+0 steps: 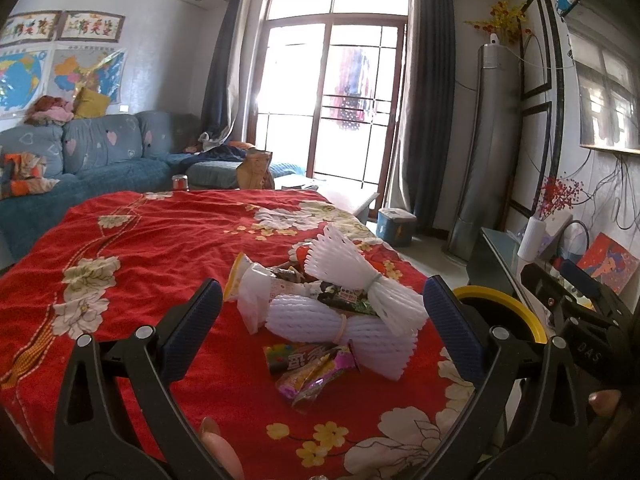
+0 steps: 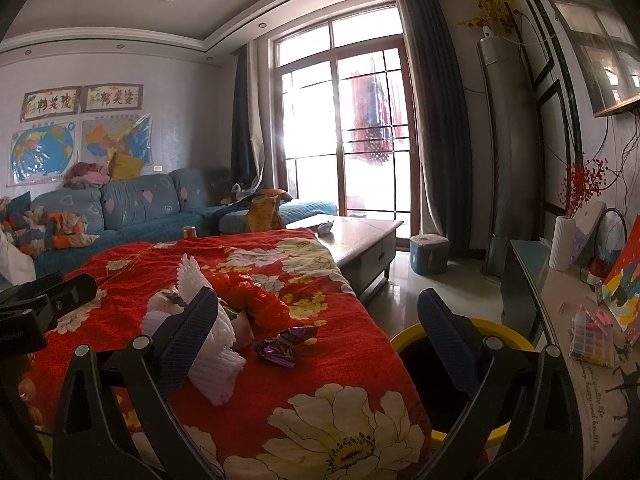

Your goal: Collect trash

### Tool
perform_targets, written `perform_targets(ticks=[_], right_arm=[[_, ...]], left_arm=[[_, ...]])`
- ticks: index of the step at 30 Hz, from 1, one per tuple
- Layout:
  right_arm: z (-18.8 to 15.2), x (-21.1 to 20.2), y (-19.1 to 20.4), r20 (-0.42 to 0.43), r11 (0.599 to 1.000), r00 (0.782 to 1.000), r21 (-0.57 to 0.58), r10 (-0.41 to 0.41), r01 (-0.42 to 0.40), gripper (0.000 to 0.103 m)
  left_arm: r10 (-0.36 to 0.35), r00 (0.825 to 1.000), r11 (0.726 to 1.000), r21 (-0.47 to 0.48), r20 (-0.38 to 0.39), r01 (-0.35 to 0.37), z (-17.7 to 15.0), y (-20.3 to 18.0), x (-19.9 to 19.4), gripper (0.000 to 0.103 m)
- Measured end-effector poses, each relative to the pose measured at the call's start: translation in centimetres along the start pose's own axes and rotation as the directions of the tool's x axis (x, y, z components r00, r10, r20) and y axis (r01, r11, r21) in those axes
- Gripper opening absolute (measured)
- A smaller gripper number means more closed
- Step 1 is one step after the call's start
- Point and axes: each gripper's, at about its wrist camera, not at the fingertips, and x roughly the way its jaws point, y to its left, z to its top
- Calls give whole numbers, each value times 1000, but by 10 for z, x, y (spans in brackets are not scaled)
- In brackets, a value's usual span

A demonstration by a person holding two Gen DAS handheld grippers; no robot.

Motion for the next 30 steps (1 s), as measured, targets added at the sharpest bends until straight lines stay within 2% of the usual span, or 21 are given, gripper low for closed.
perform_targets(ticks=[16,30], right_arm=[[-5,5,3,-9,1000,1000,-1,4,-4,97],[6,21,28,-77,991,989,-22,127,-129,97]], left_arm=[[1,1000,1000,-3,-3,-1,0,-1,-1,92],[35,999,998,-49,-18,-36,-2,19,-2,92]])
